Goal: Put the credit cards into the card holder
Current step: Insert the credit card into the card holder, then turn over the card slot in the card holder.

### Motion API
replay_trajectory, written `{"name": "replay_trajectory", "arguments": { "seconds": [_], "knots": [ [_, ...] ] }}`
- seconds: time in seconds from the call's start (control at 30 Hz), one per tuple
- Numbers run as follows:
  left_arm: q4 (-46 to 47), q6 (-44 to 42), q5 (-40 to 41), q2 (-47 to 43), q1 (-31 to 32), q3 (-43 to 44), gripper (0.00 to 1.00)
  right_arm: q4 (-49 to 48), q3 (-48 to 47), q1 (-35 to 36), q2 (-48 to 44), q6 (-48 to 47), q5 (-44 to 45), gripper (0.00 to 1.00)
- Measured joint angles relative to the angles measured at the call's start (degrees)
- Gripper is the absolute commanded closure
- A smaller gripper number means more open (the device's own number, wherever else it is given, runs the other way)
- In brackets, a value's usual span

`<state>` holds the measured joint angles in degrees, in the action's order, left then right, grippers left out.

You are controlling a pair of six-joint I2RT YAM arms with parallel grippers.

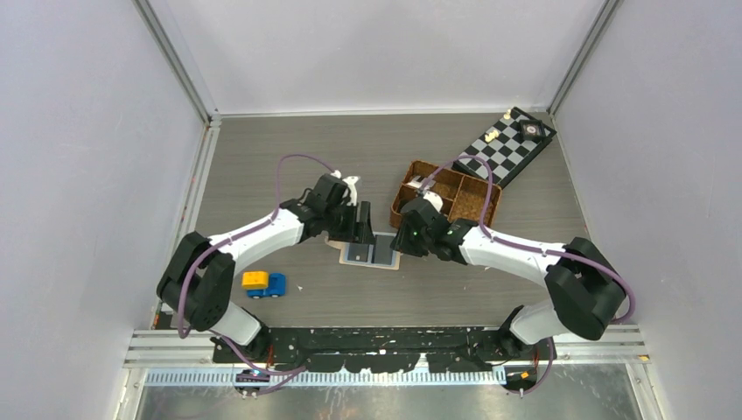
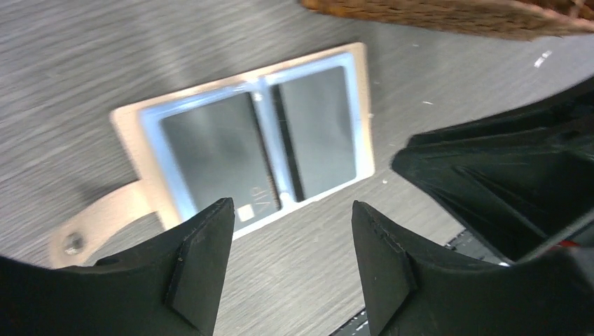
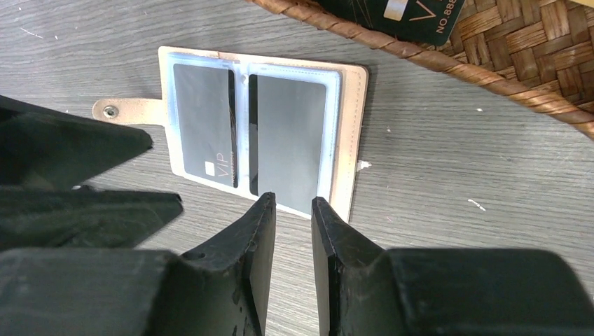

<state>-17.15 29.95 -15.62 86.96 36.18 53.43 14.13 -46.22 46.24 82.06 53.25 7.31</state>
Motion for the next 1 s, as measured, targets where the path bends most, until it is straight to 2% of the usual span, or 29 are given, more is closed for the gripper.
{"name": "replay_trajectory", "arguments": {
  "seconds": [0.27, 0.77, 1.0],
  "knots": [
    [-2.8, -1.1, 4.0, -0.6, -5.3, -3.8, 0.35, -4.2, 2.5, -1.2, 2.9, 0.9, -3.5, 0.74],
    [-4.4, -3.4, 9.7, 2.1, -5.4, -4.2, 0.38, -8.1, 3.3, -2.2, 7.3, 2.1, -6.5, 0.77],
    [-4.3, -3.6, 10.3, 3.1, -5.4, -4.2, 0.43, -8.2, 3.3, -2.2, 7.5, 2.4, -6.2, 0.76]
  ]
}}
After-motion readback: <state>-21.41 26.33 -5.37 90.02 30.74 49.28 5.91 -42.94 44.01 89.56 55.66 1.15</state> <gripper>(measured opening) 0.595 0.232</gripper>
